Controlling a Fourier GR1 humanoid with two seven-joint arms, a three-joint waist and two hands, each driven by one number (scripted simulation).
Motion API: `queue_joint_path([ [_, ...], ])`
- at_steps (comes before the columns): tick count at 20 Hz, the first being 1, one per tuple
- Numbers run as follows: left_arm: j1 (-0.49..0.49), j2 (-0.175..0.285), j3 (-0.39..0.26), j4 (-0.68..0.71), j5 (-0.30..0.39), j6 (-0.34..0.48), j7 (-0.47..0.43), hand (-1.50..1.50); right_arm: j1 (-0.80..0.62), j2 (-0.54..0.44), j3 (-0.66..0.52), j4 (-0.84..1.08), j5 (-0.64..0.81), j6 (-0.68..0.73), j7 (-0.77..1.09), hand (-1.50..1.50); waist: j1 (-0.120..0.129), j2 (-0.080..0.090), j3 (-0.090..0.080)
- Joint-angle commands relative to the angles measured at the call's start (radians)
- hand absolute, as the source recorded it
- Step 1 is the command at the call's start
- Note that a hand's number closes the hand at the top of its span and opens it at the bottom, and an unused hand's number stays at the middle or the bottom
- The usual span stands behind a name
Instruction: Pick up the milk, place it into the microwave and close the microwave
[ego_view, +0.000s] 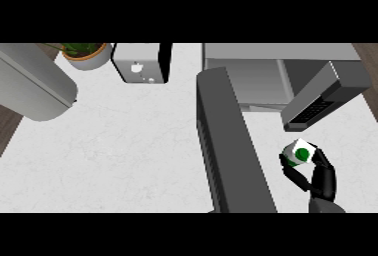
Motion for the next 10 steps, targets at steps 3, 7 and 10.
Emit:
queue_joint_path([
  [3,0.040,-0.007,0.025,-0.007,0.021,-0.044,-0.053,-1.50,-0.055,-0.002,-0.007,0.087,0.040,-0.095,-0.171,1.50,0.007,0.000,0.000],
  [7,0.065,-0.007,0.065,-0.029,0.073,-0.048,-0.035,-1.50,-0.095,-0.010,-0.002,0.109,0.033,0.019,-0.196,1.50,0.013,0.000,0.001],
  [10,0.005,-0.007,0.001,-0.056,0.027,-0.012,0.028,-1.50,-0.158,-0.048,0.081,0.113,0.097,0.147,-0.158,1.50,0.016,0.005,0.003],
])
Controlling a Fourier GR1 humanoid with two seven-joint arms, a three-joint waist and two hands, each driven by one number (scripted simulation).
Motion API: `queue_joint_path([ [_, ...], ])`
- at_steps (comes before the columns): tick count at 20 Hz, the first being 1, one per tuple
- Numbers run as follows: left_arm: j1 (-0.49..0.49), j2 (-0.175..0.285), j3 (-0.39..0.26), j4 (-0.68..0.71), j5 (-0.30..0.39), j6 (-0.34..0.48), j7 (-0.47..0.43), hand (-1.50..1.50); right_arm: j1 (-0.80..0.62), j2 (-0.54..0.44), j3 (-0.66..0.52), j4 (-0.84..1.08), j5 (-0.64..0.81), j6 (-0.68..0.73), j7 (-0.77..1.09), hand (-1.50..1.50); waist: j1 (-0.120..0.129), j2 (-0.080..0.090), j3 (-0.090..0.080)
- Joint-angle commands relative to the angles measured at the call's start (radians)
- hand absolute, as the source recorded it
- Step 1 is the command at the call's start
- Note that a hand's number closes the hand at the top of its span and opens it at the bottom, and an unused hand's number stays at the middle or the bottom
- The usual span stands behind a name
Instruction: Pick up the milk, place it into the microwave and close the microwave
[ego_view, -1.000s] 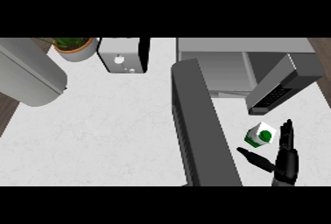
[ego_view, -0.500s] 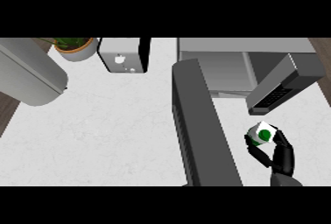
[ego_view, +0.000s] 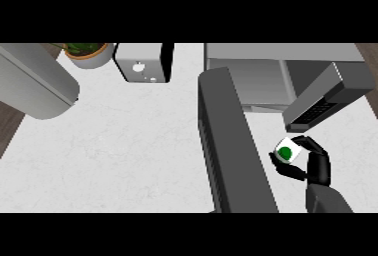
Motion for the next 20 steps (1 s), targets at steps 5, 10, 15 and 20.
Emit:
queue_joint_path([
  [5,0.031,-0.010,-0.010,-0.021,0.015,-0.042,-0.039,-1.50,-0.096,-0.093,0.131,0.041,0.094,0.316,-0.064,1.50,0.016,0.000,0.001],
  [10,0.030,-0.010,0.013,-0.026,0.052,-0.025,0.004,-1.50,-0.126,-0.069,0.159,0.039,0.087,0.451,-0.078,1.50,0.005,0.000,0.001],
  [15,0.055,-0.010,0.055,-0.012,0.064,-0.053,-0.038,-1.50,-0.121,-0.006,0.217,-0.121,0.096,0.391,0.019,1.50,-0.017,-0.009,-0.002],
  [20,-0.034,0.006,0.121,0.082,0.079,-0.059,-0.011,-1.50,-0.111,0.006,0.220,-0.273,0.064,0.368,0.176,1.50,-0.026,-0.008,-0.002],
])
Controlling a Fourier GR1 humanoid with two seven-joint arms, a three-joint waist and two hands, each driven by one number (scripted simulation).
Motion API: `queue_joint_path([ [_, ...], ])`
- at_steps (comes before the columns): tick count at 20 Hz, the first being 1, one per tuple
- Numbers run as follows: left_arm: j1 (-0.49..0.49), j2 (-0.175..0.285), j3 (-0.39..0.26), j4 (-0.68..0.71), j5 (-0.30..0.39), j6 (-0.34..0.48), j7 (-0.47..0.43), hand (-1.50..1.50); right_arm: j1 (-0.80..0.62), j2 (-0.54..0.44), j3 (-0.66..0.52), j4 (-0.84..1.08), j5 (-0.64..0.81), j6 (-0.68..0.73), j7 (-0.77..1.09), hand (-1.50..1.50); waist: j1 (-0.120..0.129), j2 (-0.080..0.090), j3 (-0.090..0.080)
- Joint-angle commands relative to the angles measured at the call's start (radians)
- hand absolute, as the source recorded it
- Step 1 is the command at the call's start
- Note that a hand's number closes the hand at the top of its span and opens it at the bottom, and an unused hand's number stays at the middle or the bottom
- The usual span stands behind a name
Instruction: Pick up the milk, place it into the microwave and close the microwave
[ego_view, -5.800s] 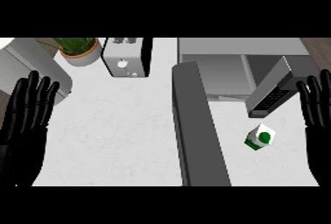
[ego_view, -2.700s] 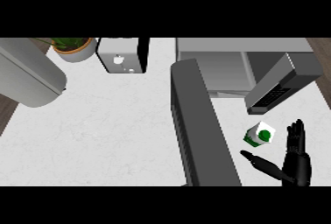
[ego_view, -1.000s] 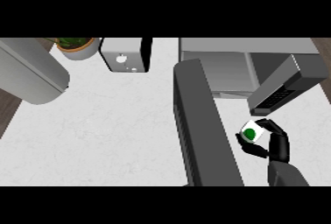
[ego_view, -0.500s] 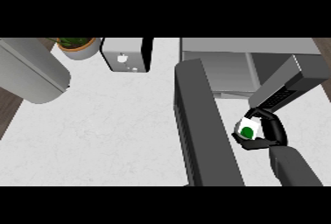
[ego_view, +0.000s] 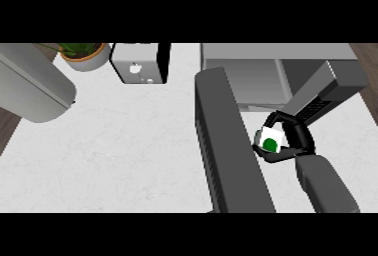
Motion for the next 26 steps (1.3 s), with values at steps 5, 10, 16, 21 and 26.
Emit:
queue_joint_path([
  [5,0.000,0.015,0.085,-0.028,0.089,-0.024,0.056,-1.50,-0.029,0.090,0.031,-0.193,0.000,-0.096,0.181,1.50,0.000,0.001,0.000],
  [10,-0.037,-0.017,0.015,-0.018,0.026,0.008,0.065,-1.50,-0.157,0.121,0.032,-0.119,0.057,-0.225,0.235,1.50,0.005,0.004,0.000],
  [16,-0.018,0.017,0.084,0.018,0.079,-0.063,0.023,-1.50,-0.384,0.089,0.013,0.110,0.148,-0.361,0.281,1.50,0.038,0.013,0.001],
  [21,-0.038,0.031,0.092,0.014,0.084,-0.073,0.033,-1.50,-0.459,0.076,-0.008,0.245,0.192,-0.465,0.264,1.50,0.057,0.021,0.001],
  [26,-0.053,0.005,0.058,0.035,0.046,-0.088,0.016,-1.50,-0.561,0.053,-0.040,0.336,0.195,-0.524,0.304,1.50,0.074,0.030,0.002],
])
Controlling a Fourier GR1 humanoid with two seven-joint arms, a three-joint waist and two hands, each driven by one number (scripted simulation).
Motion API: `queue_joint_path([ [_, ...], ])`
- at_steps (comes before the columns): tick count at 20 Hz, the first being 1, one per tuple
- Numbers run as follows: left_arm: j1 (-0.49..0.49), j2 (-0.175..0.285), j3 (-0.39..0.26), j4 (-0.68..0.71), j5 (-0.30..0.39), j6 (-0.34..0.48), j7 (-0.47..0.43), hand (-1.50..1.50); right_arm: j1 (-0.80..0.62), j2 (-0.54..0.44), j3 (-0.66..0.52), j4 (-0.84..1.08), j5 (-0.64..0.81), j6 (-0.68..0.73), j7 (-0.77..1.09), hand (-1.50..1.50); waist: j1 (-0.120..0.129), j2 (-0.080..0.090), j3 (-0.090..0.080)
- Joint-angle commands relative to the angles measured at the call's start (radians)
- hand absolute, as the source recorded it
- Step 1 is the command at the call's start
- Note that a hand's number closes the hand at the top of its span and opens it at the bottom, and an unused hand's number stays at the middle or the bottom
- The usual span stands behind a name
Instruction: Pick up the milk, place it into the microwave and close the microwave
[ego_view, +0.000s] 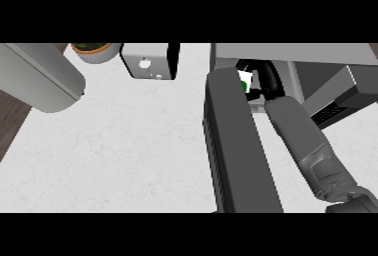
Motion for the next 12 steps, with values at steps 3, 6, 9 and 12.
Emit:
queue_joint_path([
  [3,-0.030,-0.016,-0.033,0.012,-0.012,0.000,0.009,-1.50,-0.071,-0.009,-0.044,0.096,-0.004,-0.086,-0.019,1.50,0.033,0.020,0.002],
  [6,-0.065,0.023,-0.012,0.024,0.013,0.005,0.026,-1.50,-0.117,-0.021,-0.041,0.110,0.021,-0.200,0.013,1.50,0.037,0.022,0.001],
  [9,-0.069,0.035,0.001,0.034,0.001,-0.001,0.019,-1.50,-0.110,-0.059,-0.036,0.119,0.042,-0.276,-0.023,1.50,0.056,0.033,0.001],
  [12,-0.064,0.011,-0.014,0.032,-0.007,-0.005,0.006,-1.50,-0.096,-0.074,-0.028,0.128,0.060,-0.308,-0.077,1.50,0.061,0.032,0.002],
])
